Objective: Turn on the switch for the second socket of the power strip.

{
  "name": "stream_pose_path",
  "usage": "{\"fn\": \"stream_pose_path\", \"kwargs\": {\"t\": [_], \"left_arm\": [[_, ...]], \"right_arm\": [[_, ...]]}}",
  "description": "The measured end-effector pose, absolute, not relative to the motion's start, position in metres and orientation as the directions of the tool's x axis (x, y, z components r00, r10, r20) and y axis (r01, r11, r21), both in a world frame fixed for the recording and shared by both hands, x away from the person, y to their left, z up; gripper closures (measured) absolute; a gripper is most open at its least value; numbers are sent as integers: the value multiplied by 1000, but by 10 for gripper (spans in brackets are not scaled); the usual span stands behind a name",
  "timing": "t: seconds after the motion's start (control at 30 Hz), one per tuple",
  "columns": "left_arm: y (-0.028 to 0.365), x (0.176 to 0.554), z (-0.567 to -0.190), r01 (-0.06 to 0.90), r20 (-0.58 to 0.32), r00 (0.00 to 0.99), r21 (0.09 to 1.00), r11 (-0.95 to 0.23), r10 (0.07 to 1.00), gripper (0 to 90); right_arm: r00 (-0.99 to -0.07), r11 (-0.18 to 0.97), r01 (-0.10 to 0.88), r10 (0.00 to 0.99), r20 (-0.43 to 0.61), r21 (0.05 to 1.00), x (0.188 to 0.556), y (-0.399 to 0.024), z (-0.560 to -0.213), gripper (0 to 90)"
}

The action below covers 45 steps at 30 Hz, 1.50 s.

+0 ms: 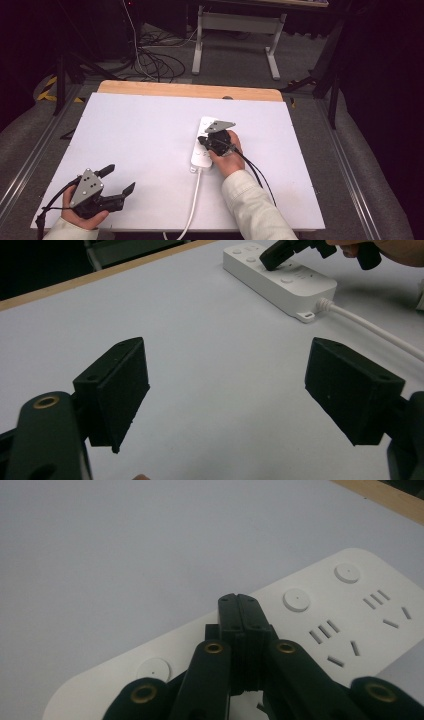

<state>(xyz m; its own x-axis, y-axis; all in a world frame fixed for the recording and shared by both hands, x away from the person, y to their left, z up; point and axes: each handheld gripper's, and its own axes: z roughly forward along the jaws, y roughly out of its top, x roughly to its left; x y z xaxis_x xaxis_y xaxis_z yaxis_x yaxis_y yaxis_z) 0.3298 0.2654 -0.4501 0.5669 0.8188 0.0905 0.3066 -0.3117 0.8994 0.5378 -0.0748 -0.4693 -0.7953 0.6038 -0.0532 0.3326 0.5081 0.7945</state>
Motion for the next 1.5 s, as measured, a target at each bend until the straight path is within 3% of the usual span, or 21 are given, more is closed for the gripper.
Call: {"fn": "stream_pose_path", "kwargs": {"t": [0.3,0.93,1.5], "left_arm": [[265,330,-450,307,90,567,899,-312,818,180],[265,330,-450,305,93,567,899,-313,819,180],[265,331,-450,309,89,564,899,-310,821,180]], "right_arm": [[-793,509,359,609,-32,783,540,-76,-468,900],[-789,569,342,606,-100,748,537,-67,-464,900],[-782,524,338,618,-76,782,536,-74,-461,900]]}}
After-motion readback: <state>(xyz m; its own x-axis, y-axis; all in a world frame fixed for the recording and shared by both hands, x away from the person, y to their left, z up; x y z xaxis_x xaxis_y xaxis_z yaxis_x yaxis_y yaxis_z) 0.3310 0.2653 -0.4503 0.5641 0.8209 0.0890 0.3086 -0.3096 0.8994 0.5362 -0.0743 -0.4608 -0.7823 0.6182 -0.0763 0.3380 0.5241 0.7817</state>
